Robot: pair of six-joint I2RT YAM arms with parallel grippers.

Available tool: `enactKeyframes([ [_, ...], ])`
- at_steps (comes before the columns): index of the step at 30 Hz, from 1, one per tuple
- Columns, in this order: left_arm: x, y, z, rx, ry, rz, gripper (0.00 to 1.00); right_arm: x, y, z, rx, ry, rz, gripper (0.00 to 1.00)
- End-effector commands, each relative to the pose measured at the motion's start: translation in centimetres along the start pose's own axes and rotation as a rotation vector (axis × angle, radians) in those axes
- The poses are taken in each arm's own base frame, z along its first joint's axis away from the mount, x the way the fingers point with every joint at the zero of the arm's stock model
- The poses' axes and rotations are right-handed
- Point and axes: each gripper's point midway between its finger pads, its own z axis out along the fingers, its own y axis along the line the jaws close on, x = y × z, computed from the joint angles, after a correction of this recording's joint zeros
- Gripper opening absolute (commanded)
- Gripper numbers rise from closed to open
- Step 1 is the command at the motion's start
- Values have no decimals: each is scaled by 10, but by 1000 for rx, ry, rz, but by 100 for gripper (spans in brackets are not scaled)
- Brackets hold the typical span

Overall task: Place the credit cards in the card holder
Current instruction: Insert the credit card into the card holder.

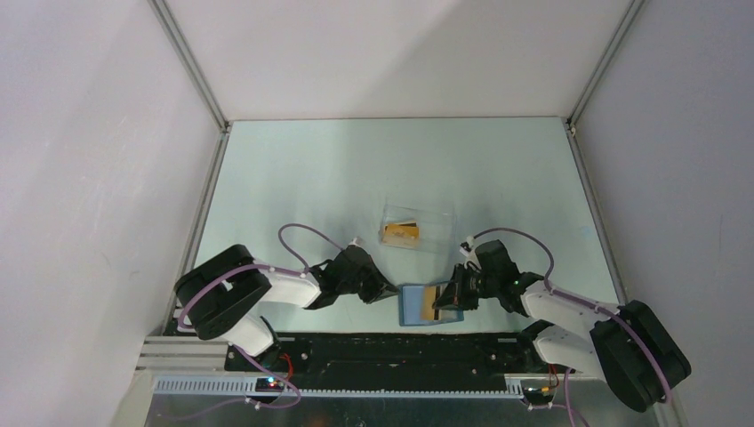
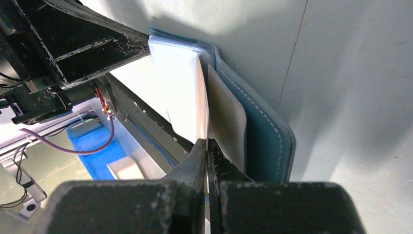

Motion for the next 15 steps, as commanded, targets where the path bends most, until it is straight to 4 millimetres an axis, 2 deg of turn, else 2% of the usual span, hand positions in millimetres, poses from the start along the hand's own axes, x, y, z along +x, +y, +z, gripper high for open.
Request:
enactKeyframes([
  [1, -6, -1, 5, -10, -24, 26, 0, 14, -12, -3, 49, 52, 29, 0],
  [7, -6, -4, 9, -9, -13, 50, 0, 17, -13, -5, 74, 89, 5, 0],
  [15, -5, -6, 11, -12, 0, 66, 0, 21, -25, 4, 122, 172, -11, 0],
])
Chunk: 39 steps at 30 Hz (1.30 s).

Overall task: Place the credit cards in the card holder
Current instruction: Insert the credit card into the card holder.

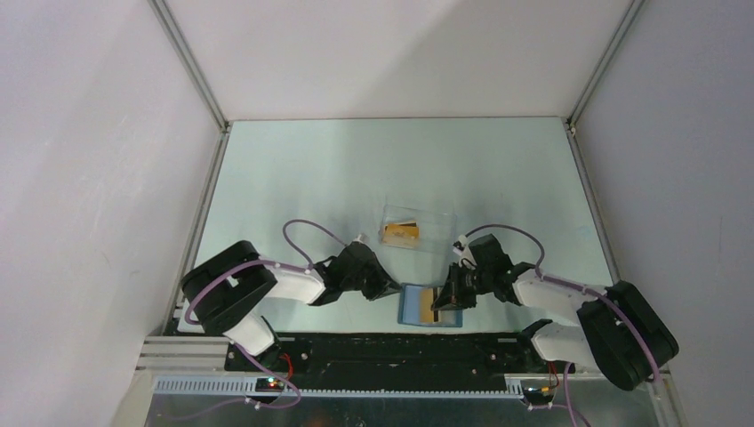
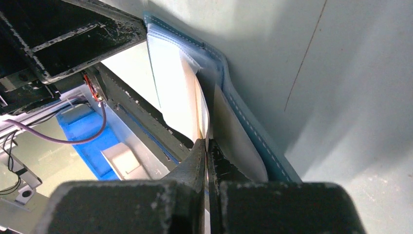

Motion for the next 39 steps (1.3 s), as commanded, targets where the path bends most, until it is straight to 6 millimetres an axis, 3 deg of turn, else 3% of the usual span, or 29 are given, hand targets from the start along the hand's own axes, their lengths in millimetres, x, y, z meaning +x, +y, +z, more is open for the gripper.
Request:
enactKeyframes([
  [1, -3, 1, 4, -17, -6, 33, 0, 17, -23, 4, 89, 88, 8, 0],
  [5, -4, 2, 3, -18, -11, 30, 0, 12, -22, 9, 91, 70, 11, 1],
  [10, -4, 4, 2, -24, -13, 26, 0, 7, -24, 6, 139, 49, 28, 30],
  [18, -3, 6, 2, -29, -13, 20, 0, 9, -23, -6, 195, 8, 22, 62],
  [22, -3, 5, 3, -27, -9, 20, 0, 7, -18, -2, 180, 21, 12, 73],
  [34, -2, 6, 0, -25, -7, 12, 0, -6, 28, 27, 105, 81, -26, 78],
  [39, -3, 4, -3, -16, -14, 7, 0, 0, 46, 40, 88, 119, -39, 79],
])
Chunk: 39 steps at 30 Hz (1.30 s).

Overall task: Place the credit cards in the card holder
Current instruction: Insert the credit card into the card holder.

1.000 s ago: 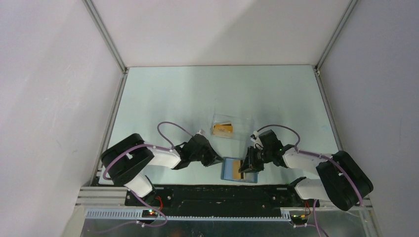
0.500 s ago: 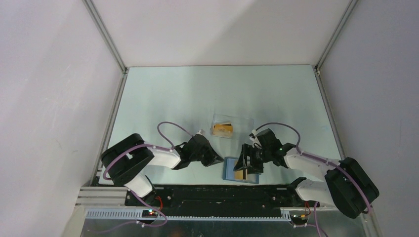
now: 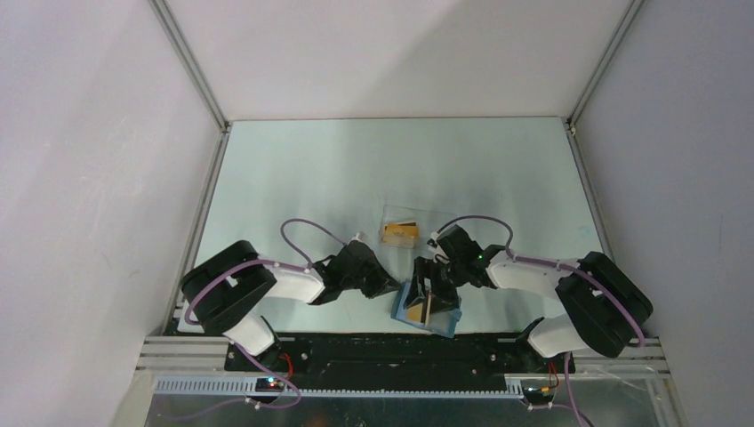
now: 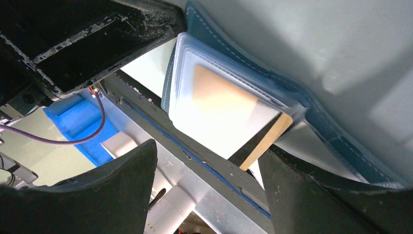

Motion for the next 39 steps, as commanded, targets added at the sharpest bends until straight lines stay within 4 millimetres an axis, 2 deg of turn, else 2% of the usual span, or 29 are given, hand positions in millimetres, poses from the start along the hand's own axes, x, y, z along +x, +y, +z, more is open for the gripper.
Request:
enactKeyframes([
  [1, 3, 6, -4, -17, 1, 4, 0, -7, 15, 15, 5, -24, -47, 80],
  [6, -1, 8, -15, -6, -37, -22, 0, -13, 21, 20, 11, -28, -73, 81],
  [11, -9, 15, -32, -9, -103, -49, 0, -37, 44, 21, -21, -65, -107, 82],
  [14, -20, 19, -48, -31, -181, -54, 0, -50, 56, 19, -34, -77, -130, 82],
  [15, -24, 14, -54, -14, -200, -52, 0, -56, 62, 18, -53, -76, -136, 82],
  [16, -28, 20, -57, -47, -225, -46, 1, -59, 64, 19, -60, -74, -135, 82],
  [17, -31, 15, -64, -34, -242, -39, 4, -62, 70, 17, -72, -76, -148, 82],
  [18, -35, 22, -69, -81, -265, -23, 14, -63, 68, 17, -55, -68, -139, 82],
  [19, -37, 19, -76, -83, -281, -11, 21, -67, 72, 14, -52, -81, -156, 82],
  [20, -41, 23, -81, -123, -297, 17, 36, -66, 71, 12, -38, -78, -153, 82],
  [22, -44, 19, -91, -117, -314, 37, 46, -65, 67, 8, -10, -82, -158, 83],
  [24, -44, 17, -95, -98, -307, 28, 49, -62, 59, 5, 30, -81, -163, 84],
  [29, -33, 17, -94, -87, -240, 26, 51, -53, 47, 3, 87, -61, -188, 84],
  [32, -32, 17, -90, -101, -218, 34, 50, -48, 45, 8, 103, -45, -198, 79],
  [35, -30, 13, -85, -96, -189, 43, 42, -44, 43, 18, 112, -24, -202, 74],
  [39, -27, 8, -75, -68, -153, 40, 38, -36, 53, 26, 70, 6, -205, 65],
])
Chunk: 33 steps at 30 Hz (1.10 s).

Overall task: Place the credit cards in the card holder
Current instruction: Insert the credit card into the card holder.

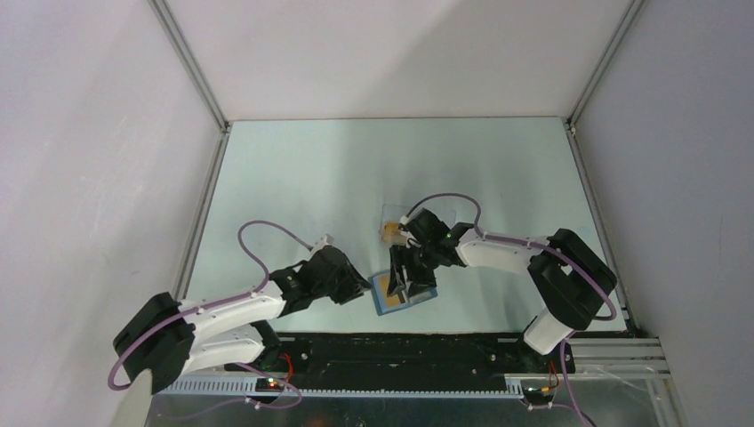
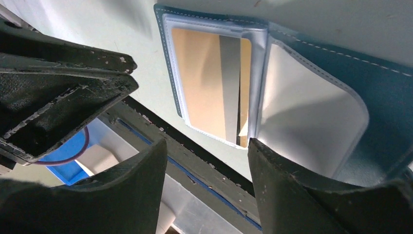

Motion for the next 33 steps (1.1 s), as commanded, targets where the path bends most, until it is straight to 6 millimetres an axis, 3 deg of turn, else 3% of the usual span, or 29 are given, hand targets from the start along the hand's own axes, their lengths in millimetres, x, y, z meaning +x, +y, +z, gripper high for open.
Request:
enactKeyframes([
  [1, 1, -31, 4, 101, 41, 17, 38, 0, 16, 6, -44, 9, -15, 61],
  [7, 8, -41, 10, 121, 92, 56, 44, 8, 39, 2, -155, 28, -2, 57],
  [12, 8, -50, 8, 147, 109, 67, 49, 10, 42, -3, -183, 18, 0, 57],
  [15, 6, -53, 6, 158, 110, 66, 51, 4, 25, -8, -101, -26, -7, 56],
  [19, 3, -61, 6, 201, 111, 50, 51, -4, -17, -10, 59, -67, -19, 50],
  [24, -1, -64, 11, 227, 117, 14, 50, -7, -56, 0, 198, -54, -34, 39],
  [28, -3, -62, 18, 228, 123, -8, 49, 0, -72, 15, 243, -4, -30, 22],
  [33, -1, -55, 28, 198, 139, -16, 47, 10, -80, 24, 277, 35, -29, 7],
])
